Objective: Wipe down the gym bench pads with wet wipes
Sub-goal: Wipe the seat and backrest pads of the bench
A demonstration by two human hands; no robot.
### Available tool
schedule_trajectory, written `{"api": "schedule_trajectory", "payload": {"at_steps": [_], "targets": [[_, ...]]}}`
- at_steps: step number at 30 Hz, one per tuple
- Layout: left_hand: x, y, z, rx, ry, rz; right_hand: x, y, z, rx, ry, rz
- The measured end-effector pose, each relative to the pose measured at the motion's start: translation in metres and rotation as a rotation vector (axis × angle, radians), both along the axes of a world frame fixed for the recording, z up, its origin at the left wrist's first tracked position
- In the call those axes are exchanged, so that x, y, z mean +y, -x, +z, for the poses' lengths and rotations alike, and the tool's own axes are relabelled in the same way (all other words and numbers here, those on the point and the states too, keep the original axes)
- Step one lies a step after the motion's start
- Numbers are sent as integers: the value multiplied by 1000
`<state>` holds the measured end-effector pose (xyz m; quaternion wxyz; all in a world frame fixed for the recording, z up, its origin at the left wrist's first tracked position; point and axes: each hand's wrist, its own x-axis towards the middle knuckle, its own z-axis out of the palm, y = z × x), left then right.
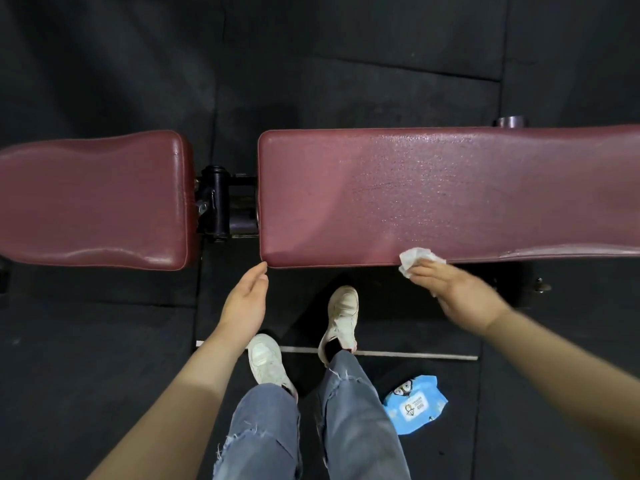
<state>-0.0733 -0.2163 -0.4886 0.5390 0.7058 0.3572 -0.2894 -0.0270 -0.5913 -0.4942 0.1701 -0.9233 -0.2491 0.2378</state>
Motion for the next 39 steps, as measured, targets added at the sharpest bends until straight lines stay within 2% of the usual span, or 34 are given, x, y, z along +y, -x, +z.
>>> {"api": "schedule_trajectory", "payload": {"at_steps": [3,4,5,8,13,15,20,24,27,29,33,35,36,37,39], "targets": [[-3,-1,3,24,-2,34,66,32,5,68,-245,-685],[-3,0,3,28,-5,44,91,35,8,109,-295,-780],[-2,0,3,31,-11,50,114,35,9,144,-334,-778],[6,-1,2,30,-28,76,175,19,5,172,-415,-587],[25,-1,0,20,-28,149,239,-25,-14,135,-386,-107],[27,-1,0,14,-21,165,246,-44,-18,119,-364,16],[24,-2,1,16,7,200,234,-76,-34,-107,-269,362],[16,-5,0,16,40,191,228,-86,-41,-51,-210,459],[11,-7,-5,30,57,199,236,-112,-40,7,-193,716],[8,-8,-9,41,68,213,252,-147,-41,-3,-129,708],[5,-10,-15,47,81,230,279,-216,-43,-317,-91,172],[5,-13,-15,46,85,240,289,-218,-36,-267,-14,-54],[5,-14,-13,45,83,239,292,-209,-35,-236,18,-98],[6,-15,-12,44,74,241,292,-194,-38,-215,41,-40],[7,-18,-11,40,58,254,282,-148,-40,-85,6,340]]}}
